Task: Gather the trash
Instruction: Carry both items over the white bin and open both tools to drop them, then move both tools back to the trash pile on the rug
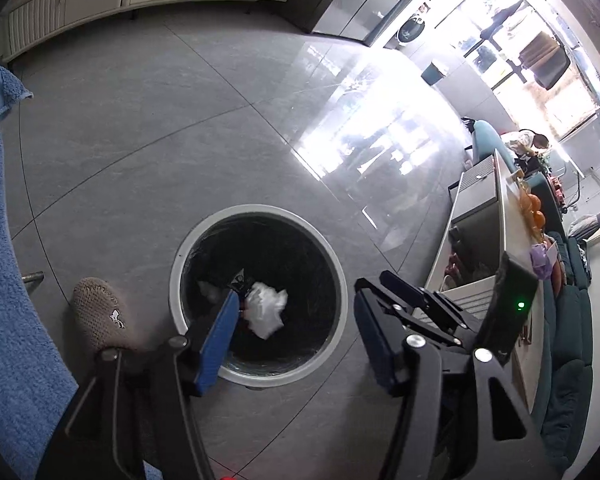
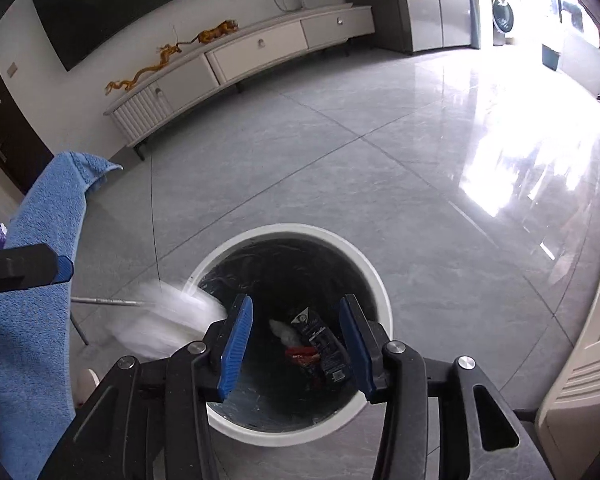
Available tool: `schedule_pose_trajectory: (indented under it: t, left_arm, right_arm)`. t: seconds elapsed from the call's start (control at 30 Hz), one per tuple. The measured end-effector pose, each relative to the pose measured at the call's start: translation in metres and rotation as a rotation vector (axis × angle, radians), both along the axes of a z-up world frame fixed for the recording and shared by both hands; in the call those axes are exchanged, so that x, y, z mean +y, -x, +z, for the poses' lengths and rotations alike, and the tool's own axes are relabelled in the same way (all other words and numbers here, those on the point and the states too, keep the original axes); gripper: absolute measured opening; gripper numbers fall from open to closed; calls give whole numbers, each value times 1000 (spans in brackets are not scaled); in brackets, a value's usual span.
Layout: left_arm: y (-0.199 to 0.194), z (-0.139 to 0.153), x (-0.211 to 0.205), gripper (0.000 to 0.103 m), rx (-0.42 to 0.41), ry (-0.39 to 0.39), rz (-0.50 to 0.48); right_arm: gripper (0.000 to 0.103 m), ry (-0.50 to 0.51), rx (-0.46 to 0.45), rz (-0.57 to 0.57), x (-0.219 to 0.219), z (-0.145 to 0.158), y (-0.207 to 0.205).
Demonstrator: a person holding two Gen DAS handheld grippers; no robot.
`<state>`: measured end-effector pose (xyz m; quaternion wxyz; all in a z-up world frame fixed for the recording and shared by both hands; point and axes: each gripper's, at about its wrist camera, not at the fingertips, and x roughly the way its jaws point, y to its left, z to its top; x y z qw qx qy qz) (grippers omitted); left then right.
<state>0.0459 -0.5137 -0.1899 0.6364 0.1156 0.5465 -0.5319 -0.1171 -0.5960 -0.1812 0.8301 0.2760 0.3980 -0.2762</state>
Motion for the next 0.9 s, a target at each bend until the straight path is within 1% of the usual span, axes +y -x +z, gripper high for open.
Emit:
schedule_pose_trajectory:
  t: [0.1,0.23,0.27,0.33,0.43,0.5,0.53,0.6,0.7,0.77,0.8,0.83,0.9]
  left_arm:
    - [3,18,16,58,-60,27,15]
    - [1,48,58,58,-190,77,68]
    - [0,54,69,58,-208,90,81]
    - [-4,68,94,58,-232,127,110]
    - [-9,92,139,58,-307,191,185]
    - [-12,106,173,58,-366,238,248]
    - [-13,111,188,58,-392,249,269]
    - [-18,120,219,58,-435,251,298]
    - [-29,127,264,58,-478,232,359]
    - [-40,128,293,60,-496,200,393]
    - [-46,127,306,63,-501,191,410]
    - [-52,126,320,66,-505,181,437]
    - [-70,121,356,67,-501,172,502]
  right_arm:
    - [43,34,-25,4,10,20,4]
    - [43,88,-79,43,31,56,2]
    - [43,106,-98,59,40,69,0]
    - [43,129,-127,88,54,87,-6]
    - [43,161,-177,152,81,115,-20]
    - [45,184,-211,208,104,135,-32]
    - [47,191,-224,232,114,142,-38]
    - [47,208,-251,292,137,158,-53]
    - [47,217,-285,377,168,175,-75]
    - [47,221,-299,426,184,183,-89]
    - [47,227,-304,459,195,187,-100]
    - [47,230,-306,478,202,190,-107]
    - [47,228,-310,527,217,192,-127]
